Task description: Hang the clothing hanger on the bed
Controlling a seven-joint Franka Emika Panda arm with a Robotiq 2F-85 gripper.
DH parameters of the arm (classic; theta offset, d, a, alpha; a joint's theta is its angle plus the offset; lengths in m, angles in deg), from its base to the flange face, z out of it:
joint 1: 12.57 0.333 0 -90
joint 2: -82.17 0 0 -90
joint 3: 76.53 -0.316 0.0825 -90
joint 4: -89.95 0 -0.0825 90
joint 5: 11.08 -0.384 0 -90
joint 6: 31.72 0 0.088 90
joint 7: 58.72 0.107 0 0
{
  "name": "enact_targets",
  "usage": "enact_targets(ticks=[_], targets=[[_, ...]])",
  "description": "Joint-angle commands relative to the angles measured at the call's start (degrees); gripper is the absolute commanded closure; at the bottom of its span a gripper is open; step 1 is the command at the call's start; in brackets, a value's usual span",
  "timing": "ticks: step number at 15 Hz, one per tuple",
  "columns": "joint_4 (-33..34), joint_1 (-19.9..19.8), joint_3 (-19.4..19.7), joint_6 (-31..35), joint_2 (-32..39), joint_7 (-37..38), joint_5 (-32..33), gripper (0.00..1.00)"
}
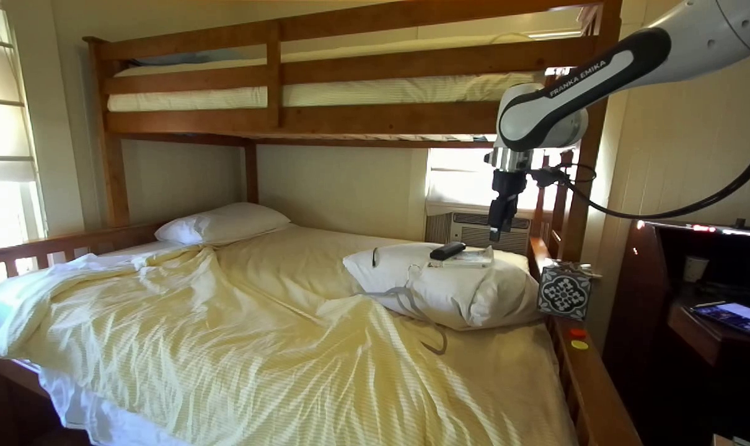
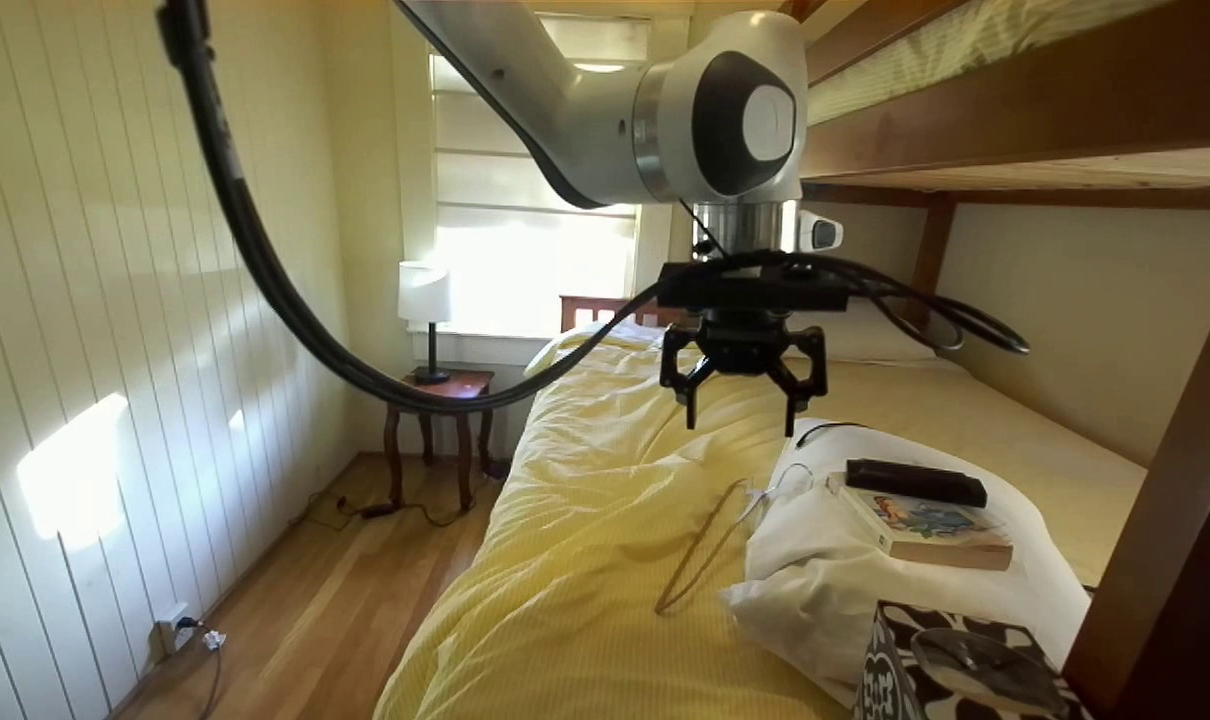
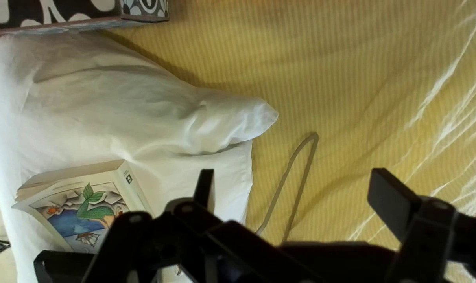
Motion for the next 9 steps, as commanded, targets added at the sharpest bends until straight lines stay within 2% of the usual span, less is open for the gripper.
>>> enact_targets(ticks=[1, 5, 9], targets=[[-2.27, -1.98, -2.04, 2.15, -2.22, 2.70, 0.91, 0.00], [-1.52, -2.59, -2.43, 8.56, 6.35, 5.91, -5.84, 0.00], [1.26, -3.24, -3.86, 14.93, 16.53, 10.90, -7.88, 0.00]])
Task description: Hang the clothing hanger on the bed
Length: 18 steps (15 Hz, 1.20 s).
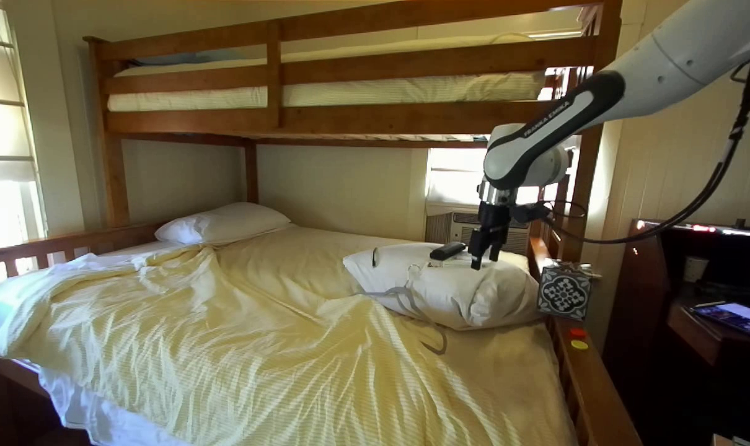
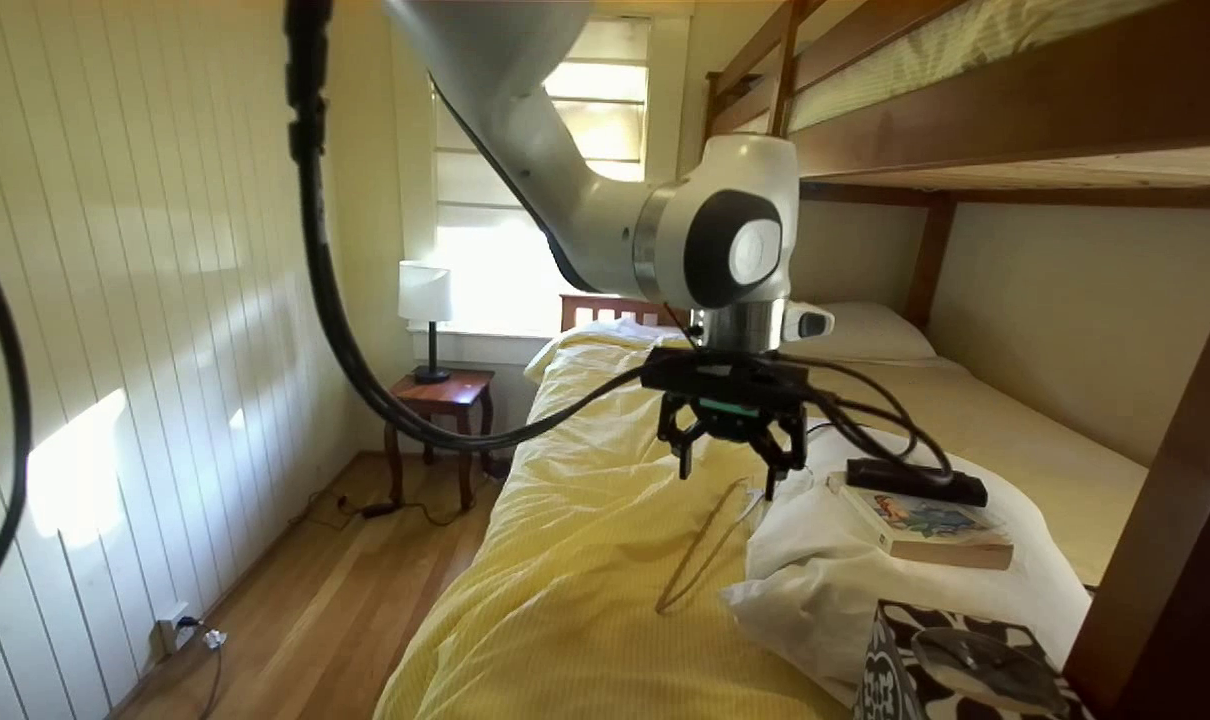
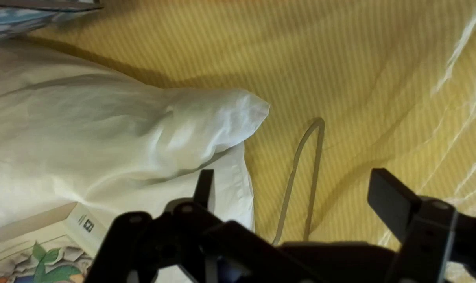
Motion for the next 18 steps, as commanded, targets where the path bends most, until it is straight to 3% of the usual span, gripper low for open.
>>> enact_targets(ticks=[1, 4, 5, 8, 18], targets=[[4.76, -1.56, -2.37, 4.28, 10.03, 4.93, -2.77, 0.00], [9.37, -1.22, -3.53, 1.94, 15.91, 8.77, -1.11, 0.00], [4.79, -1.82, -3.46, 4.59, 12.31, 7.32, -0.48, 0.00], [7.76, -1.66, -4.15, 4.12, 15.78, 8.43, -0.46, 0.00], [12.14, -7.87, -10.03, 13.31, 24.86, 3.49, -9.04, 0.00]])
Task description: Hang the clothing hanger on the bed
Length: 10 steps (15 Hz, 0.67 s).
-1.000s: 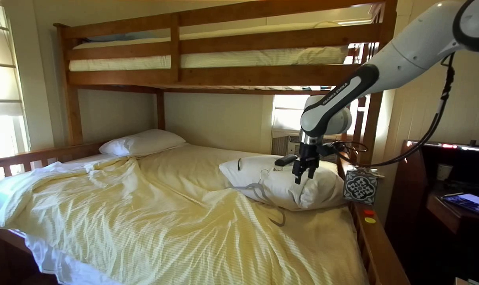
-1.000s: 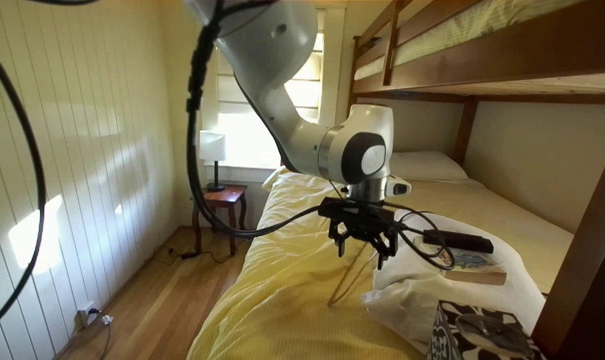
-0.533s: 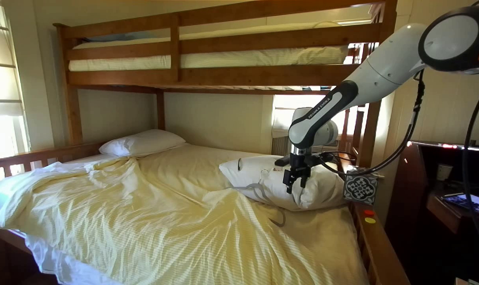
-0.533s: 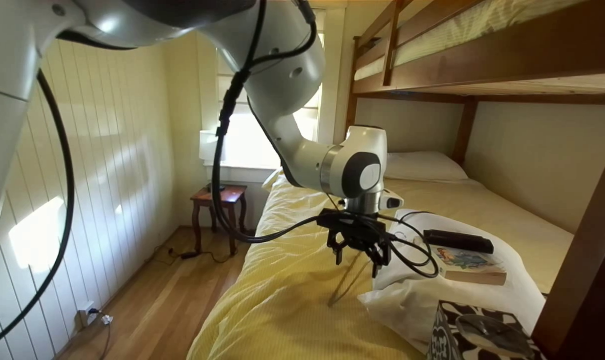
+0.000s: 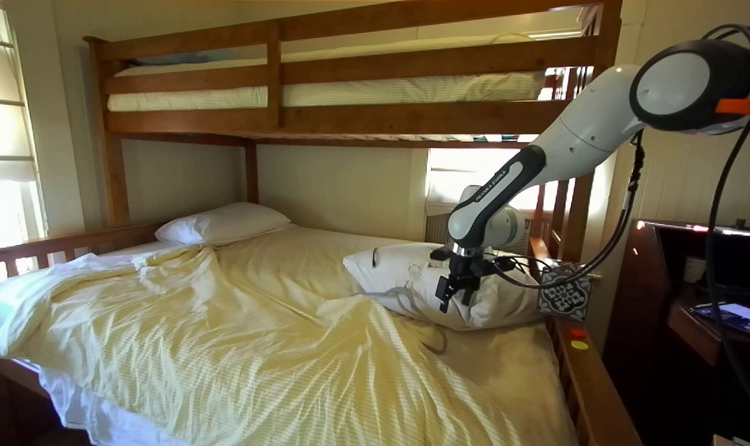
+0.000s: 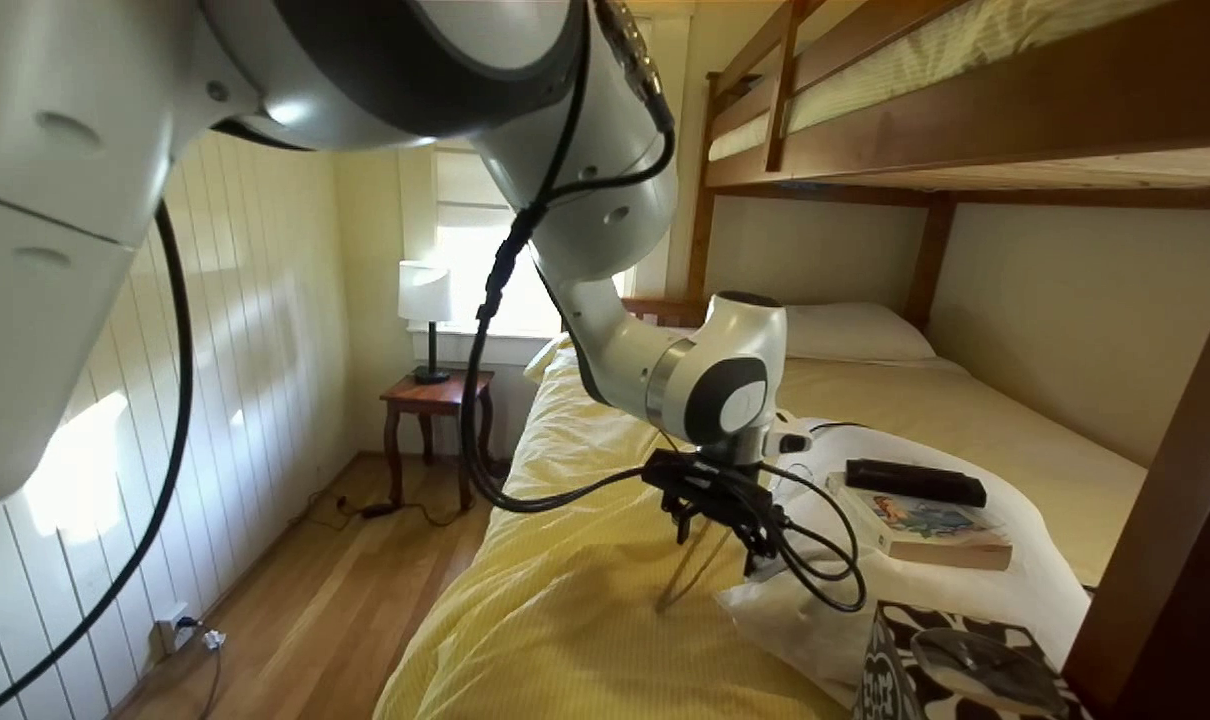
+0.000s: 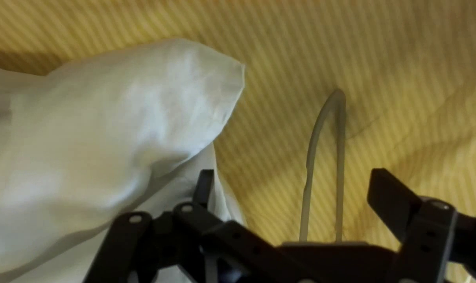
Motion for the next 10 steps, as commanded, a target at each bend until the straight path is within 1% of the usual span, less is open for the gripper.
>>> enact_targets(ticks=[1, 4, 8, 10], targets=[[3.10, -2.21, -2.45, 1.64, 3.63, -2.40, -2.59, 0.00], [5.18, -2.71, -3.84, 2.02, 6.34, -2.61, -2.71, 0.00], [7.83, -1.49, -4.27, 0.92, 9.30, -1.35, -1.09, 0.00], [8.99, -1.57, -4.80, 0.58, 10.65, -1.59, -1.22, 0.00]])
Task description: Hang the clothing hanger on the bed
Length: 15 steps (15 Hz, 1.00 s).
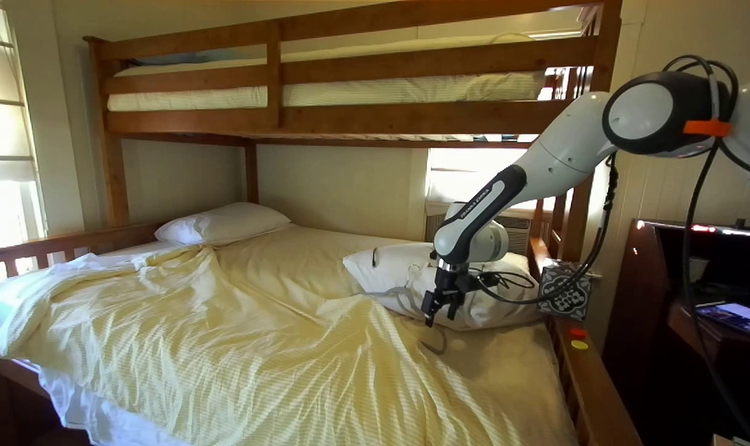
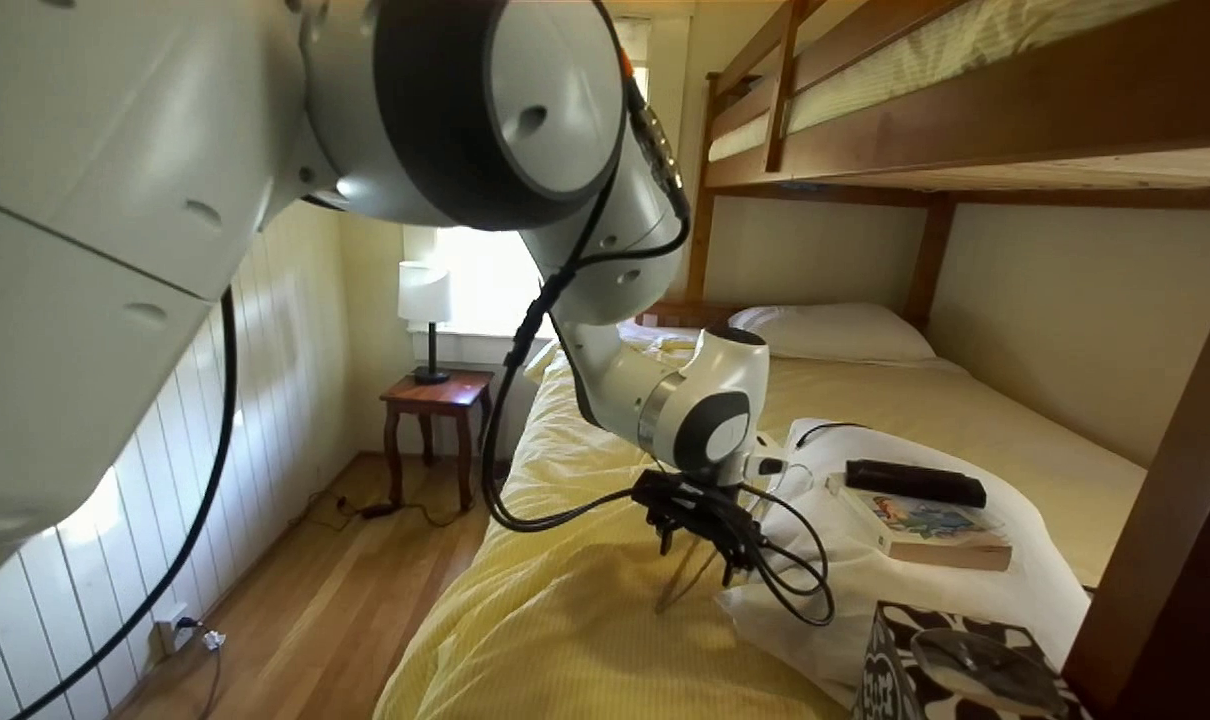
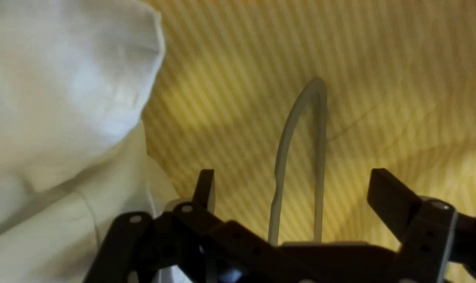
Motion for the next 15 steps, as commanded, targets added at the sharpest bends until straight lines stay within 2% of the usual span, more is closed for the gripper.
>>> enact_targets(ticks=[1, 7, 15], targets=[[3.86, -0.17, -0.89, -0.98, 3.57, -0.89, -0.56, 0.00], [6.09, -0.36, -1.10, -1.26, 6.08, -0.75, -0.45, 0.00], [6.19, -3.69, -7.12, -1.57, 5.52, -8.04, -2.98, 0.00]])
